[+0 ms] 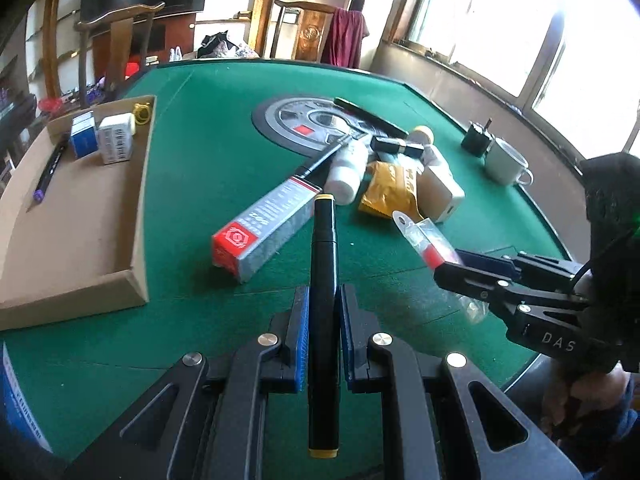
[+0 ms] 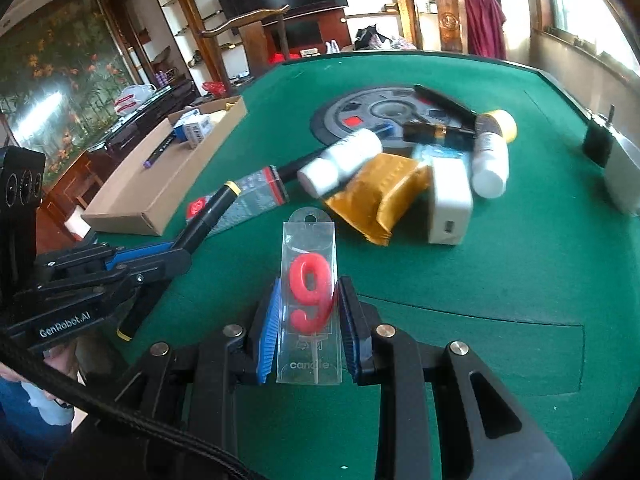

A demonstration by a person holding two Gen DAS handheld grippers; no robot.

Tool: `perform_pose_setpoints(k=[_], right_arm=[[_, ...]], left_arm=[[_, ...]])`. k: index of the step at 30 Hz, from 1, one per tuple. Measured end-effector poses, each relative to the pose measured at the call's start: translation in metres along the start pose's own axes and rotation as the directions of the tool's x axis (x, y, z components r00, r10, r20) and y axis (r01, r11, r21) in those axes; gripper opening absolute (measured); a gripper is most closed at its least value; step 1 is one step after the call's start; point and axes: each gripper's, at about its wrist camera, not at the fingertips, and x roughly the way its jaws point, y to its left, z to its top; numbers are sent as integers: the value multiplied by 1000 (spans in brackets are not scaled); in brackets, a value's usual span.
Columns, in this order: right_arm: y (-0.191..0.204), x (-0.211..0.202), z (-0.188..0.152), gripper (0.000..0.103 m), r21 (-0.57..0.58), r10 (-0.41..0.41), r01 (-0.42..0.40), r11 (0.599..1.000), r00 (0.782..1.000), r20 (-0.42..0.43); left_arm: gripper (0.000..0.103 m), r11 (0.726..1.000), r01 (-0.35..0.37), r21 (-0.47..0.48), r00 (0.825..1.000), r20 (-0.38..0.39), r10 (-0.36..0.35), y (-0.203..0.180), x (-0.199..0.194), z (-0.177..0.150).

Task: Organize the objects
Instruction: 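Grasp a black marker with the left gripper while the right grasps the red number candle, then carry the marker and candle over the tray and lower them in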

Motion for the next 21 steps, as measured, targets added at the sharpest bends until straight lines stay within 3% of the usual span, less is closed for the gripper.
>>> perform_pose_setpoints(k=[13, 21], right_arm=[[43, 8, 28, 25, -39, 79, -80, 996, 997, -17], [92, 18, 57, 25, -112, 137, -140, 984, 990, -34]], left_arm=[[12, 995, -1, -104, 993, 115, 13, 50, -48, 6], [12, 981, -43, -192, 983, 165, 75, 108, -76, 11]])
